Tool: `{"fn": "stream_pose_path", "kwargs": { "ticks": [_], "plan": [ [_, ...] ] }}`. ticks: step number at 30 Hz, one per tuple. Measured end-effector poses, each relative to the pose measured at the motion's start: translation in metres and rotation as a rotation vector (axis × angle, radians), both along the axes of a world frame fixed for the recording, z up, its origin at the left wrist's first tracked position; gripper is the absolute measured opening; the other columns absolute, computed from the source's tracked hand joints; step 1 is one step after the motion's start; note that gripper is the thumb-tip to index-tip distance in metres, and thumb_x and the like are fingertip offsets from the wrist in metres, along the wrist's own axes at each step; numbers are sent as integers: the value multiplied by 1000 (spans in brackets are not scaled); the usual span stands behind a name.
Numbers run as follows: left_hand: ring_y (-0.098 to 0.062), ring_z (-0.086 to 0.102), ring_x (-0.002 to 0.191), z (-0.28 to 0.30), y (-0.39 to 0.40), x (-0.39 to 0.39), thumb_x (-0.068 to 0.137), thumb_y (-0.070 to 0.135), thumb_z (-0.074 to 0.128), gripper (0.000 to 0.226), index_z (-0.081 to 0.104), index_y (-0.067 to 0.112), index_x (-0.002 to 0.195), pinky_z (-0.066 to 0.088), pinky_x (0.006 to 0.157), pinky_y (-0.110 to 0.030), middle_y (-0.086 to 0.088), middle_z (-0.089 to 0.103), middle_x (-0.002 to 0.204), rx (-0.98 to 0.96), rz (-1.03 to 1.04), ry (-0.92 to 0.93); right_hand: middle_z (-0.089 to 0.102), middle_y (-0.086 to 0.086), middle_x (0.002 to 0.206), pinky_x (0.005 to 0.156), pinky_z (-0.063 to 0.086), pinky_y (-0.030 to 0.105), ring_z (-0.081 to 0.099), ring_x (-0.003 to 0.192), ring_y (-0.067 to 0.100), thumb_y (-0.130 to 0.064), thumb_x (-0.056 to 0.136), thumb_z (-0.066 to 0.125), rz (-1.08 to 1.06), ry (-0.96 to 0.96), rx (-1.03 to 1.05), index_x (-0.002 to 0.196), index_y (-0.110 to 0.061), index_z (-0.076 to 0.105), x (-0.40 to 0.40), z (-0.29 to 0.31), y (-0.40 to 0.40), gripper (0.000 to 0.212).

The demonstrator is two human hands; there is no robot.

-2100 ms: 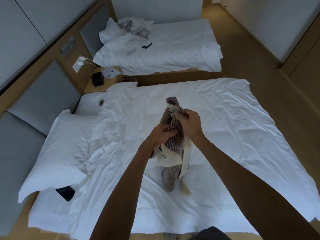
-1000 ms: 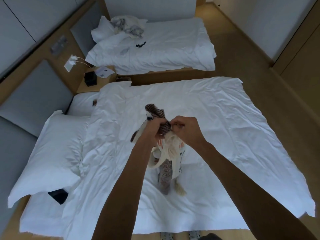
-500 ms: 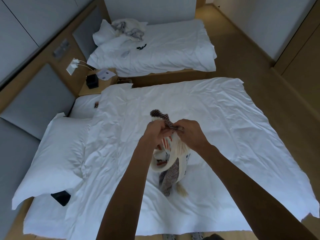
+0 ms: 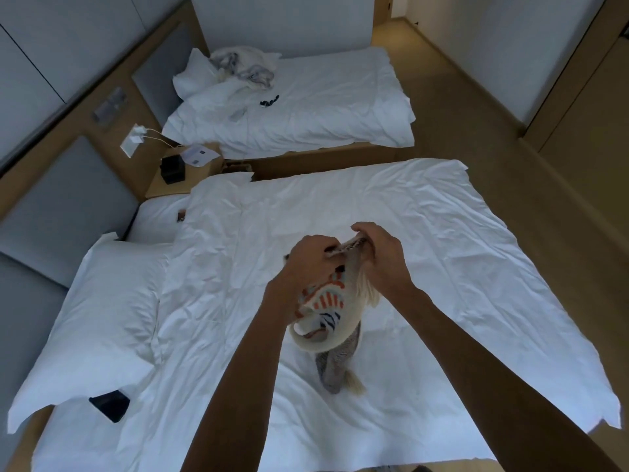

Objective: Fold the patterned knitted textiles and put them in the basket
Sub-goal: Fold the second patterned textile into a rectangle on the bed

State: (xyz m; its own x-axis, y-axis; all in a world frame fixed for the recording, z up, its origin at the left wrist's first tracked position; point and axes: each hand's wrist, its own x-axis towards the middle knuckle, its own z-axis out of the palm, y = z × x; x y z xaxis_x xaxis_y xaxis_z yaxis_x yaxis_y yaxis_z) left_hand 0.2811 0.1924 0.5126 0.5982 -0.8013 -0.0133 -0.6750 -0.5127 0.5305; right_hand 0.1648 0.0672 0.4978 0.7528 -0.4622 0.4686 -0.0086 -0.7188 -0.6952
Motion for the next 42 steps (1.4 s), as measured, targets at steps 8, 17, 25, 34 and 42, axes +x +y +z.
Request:
{"fn": "stream_pose_path", "kwargs": {
  "ticks": [8,17,25,34,42],
  "plan": [
    [-8,37,51,8,-7,3,85,21,67,45,34,27,57,27,55,-23,10,39,52,-324,238,-7,68,8,109,90,50,25,64,99,19,0,74,56,143,97,19,117,-5,65,11,7,-10,45],
    [-18,62,70,9,4,5,90,16,55,17,70,12,82,49,68,-30,-2,69,76,-247,36,31,66,0,79,65,44,19,61,71,14,-5,76,77,116,67,116,80,-10,67,19,14,-16,12],
    [-9,56,63,7,2,1,85,7,63,11,71,13,79,40,60,-19,4,65,69,-312,76,-30,68,1,86,71,52,22,65,80,14,-8,75,81,210,129,208,94,-14,64,12,17,-18,26],
    [-9,63,74,10,2,5,83,4,64,15,74,14,88,48,69,-16,5,70,80,-402,120,58,72,-1,93,76,51,24,66,84,12,-11,91,63,199,133,76,107,-8,70,7,21,-13,17],
    [-13,67,82,0,6,0,67,50,77,32,64,31,90,54,74,-29,11,69,86,-7,86,186,52,-9,73,58,38,17,49,64,1,-13,101,47,-113,-112,238,91,-8,50,10,25,-6,12]
  ]
}}
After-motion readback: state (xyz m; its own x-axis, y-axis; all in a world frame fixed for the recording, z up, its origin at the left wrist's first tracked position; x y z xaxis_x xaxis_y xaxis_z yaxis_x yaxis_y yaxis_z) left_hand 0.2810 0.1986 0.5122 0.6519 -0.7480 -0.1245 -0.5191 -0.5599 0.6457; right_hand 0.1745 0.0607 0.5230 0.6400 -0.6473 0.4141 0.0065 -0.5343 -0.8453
